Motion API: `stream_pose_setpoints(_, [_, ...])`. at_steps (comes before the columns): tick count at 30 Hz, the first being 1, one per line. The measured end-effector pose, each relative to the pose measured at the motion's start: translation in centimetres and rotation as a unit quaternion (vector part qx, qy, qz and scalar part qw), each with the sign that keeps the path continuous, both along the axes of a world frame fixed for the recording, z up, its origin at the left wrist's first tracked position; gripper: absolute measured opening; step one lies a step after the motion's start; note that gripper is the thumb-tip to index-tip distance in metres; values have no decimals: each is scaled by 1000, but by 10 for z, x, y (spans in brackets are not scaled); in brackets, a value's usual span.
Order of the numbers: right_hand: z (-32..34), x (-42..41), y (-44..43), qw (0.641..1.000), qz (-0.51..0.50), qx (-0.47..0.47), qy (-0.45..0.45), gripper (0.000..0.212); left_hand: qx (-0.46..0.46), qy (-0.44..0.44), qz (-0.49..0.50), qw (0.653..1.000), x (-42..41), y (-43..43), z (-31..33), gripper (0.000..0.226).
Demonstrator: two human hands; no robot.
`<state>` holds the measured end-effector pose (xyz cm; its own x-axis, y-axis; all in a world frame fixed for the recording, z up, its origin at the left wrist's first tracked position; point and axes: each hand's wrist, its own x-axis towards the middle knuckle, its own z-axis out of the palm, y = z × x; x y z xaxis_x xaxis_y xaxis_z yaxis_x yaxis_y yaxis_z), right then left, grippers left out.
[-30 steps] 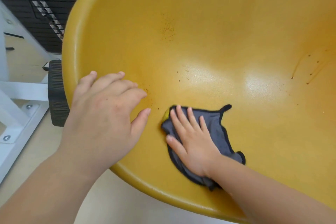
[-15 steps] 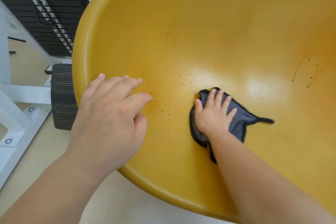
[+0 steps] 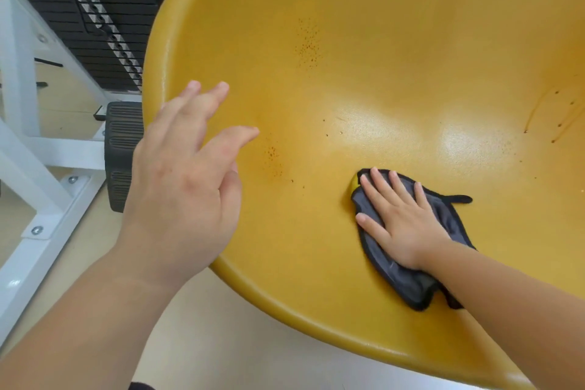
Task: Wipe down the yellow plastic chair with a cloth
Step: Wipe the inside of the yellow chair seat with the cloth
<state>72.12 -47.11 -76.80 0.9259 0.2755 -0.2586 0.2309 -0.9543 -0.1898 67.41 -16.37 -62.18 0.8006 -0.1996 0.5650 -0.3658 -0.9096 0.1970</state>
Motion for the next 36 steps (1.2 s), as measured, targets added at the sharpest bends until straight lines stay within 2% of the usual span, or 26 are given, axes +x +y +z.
stream_pose_setpoints(4, [-9,34,31,988,-156,13,-7,77,6,-4,4,1000,1,10,0,40])
stream_pose_setpoints(6, [-4,29,61,981,-188,40,16,76,2,10,25,1000,2,14,-1,41])
stream_pose_setpoints(8, [6,11,86,985,-151,71,32,73,3,28,37,999,3,14,-2,42])
stream_pose_setpoints(11, [23,-31,101,989,-44,127,56,70,19,43,47,998,2,10,-1,42])
stream_pose_setpoints(15, [37,-75,66,980,104,126,111,67,28,48,61,997,2,5,-1,40])
stream_pose_setpoints(18, [20,-45,24,977,188,90,49,67,28,50,65,996,3,5,-1,35])
stream_pose_setpoints(19, [12,-28,16,980,181,73,22,70,26,48,64,996,3,5,-1,33])
stream_pose_setpoints(22, [-3,15,21,996,65,57,-18,73,7,48,63,997,3,6,-1,31])
stream_pose_setpoints(26, [0,13,64,996,-36,80,11,76,-15,63,53,996,2,7,-2,29])
stream_pose_setpoints(29, [21,-28,91,989,51,131,53,78,-15,65,51,996,1,8,-1,29])
stream_pose_setpoints(32, [46,-65,97,955,182,214,92,79,-14,58,56,997,0,6,-1,28])
stream_pose_setpoints(34, [49,-68,91,937,238,230,109,75,-11,56,61,997,1,5,0,28])
stream_pose_setpoints(36, [39,-49,85,938,262,215,76,72,-9,55,65,996,2,4,-1,28])
